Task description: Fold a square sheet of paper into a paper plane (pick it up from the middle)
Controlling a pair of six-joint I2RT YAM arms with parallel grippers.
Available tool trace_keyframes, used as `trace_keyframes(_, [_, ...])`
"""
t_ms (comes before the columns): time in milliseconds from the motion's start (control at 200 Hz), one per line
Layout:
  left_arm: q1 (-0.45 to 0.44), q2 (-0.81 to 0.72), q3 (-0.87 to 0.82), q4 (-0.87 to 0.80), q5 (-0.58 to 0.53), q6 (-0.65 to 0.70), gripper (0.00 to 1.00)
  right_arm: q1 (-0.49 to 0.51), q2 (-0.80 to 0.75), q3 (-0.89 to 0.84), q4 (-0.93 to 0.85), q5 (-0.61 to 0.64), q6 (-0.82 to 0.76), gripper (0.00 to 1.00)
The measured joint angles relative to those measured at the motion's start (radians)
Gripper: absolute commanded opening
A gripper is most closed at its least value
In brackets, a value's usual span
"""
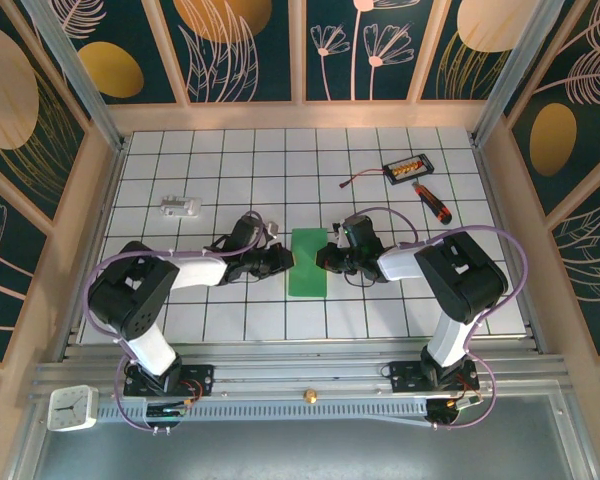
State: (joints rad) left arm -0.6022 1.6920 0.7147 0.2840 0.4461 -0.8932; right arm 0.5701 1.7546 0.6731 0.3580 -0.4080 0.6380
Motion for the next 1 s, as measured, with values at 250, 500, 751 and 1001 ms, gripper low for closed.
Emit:
trace_keyframes(250, [-0.013, 0.033, 0.007, 0.016, 0.018, -0.003, 0.10, 0.000, 0.000, 0.000, 0.000, 0.000, 0.000, 0.00])
trace_keyframes(500, [-0.017, 0.084, 0.008, -0.020, 0.014, 0.005, 0.03, 0.000, 0.000, 0.000, 0.000, 0.000, 0.000, 0.00])
trace_keyframes(751, [-0.017, 0.085, 0.018, -0.043, 0.006, 0.036, 0.00, 0.000, -0.001, 0.000, 0.000, 0.000, 0.000, 0.00])
trace_keyframes(1001, [-0.017, 0.109, 0.087, -0.148, 0.021, 0.171, 0.00, -0.006, -0.051, -0.002, -0.082, 0.005, -0.003, 0.05])
